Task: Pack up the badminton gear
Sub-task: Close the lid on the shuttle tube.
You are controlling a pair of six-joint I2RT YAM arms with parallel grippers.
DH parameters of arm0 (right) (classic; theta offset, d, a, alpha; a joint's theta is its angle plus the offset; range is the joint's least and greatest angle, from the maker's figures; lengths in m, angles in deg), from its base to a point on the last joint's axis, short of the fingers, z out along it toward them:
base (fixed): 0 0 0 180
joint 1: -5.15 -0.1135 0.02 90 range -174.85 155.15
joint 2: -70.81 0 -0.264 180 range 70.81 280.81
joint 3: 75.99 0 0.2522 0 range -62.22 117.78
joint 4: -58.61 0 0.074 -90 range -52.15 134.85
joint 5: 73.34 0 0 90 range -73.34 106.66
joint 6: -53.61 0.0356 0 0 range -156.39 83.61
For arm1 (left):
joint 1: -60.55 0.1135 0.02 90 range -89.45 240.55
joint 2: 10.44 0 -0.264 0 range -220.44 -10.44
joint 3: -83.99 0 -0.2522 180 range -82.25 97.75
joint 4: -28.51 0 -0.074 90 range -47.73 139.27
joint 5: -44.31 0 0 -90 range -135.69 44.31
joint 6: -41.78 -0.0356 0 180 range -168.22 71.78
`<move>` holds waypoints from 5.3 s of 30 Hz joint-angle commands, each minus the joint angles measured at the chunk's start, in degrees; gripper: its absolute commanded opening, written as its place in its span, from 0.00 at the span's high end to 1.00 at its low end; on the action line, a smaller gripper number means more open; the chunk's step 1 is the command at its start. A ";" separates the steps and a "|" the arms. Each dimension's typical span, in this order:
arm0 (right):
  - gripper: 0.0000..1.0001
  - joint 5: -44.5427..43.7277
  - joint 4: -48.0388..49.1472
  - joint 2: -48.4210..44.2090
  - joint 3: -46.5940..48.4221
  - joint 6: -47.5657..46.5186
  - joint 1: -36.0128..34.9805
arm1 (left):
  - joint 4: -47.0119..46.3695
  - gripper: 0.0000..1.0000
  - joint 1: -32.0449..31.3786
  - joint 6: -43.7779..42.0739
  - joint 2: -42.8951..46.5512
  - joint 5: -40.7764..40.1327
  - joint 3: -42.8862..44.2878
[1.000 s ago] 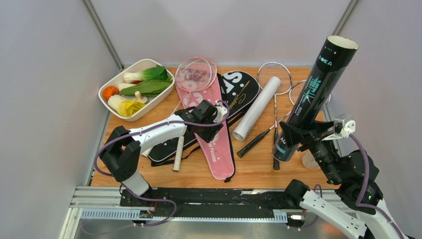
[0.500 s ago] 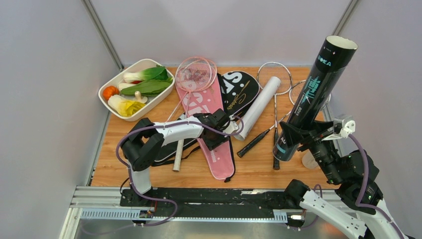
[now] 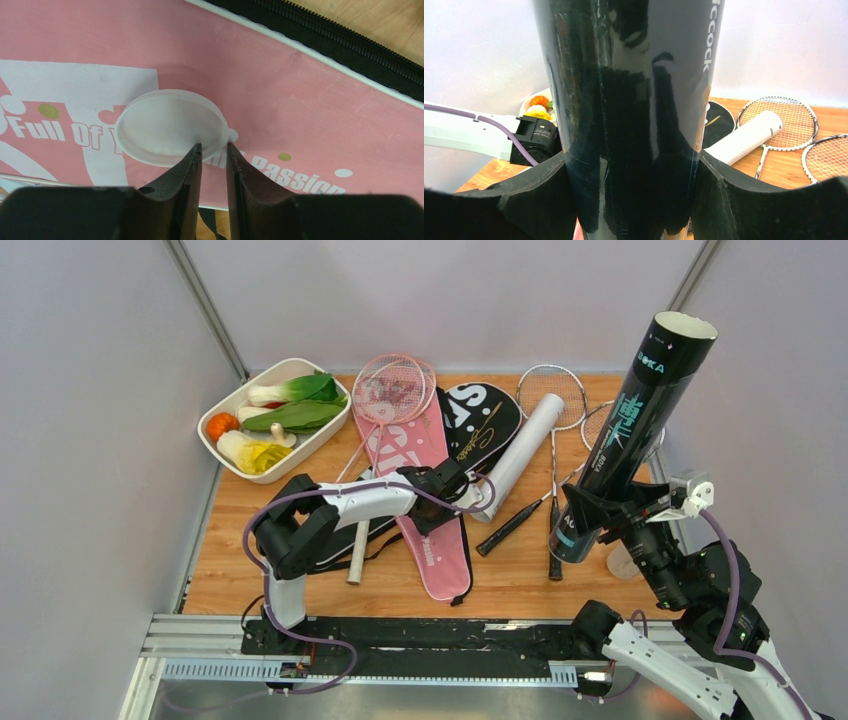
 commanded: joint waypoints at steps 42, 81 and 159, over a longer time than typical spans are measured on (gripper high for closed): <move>1.00 13.02 17.07 15.88 -21.82 -25.70 -0.16 | -2.06 1.00 25.50 31.72 47.34 34.15 -8.85; 1.00 25.58 16.75 13.74 -19.40 -73.26 3.00 | -5.66 1.00 26.24 39.12 65.53 64.74 -9.21; 1.00 41.81 22.46 16.56 -18.79 -64.90 2.97 | -30.84 1.00 26.27 51.69 62.54 73.18 -18.68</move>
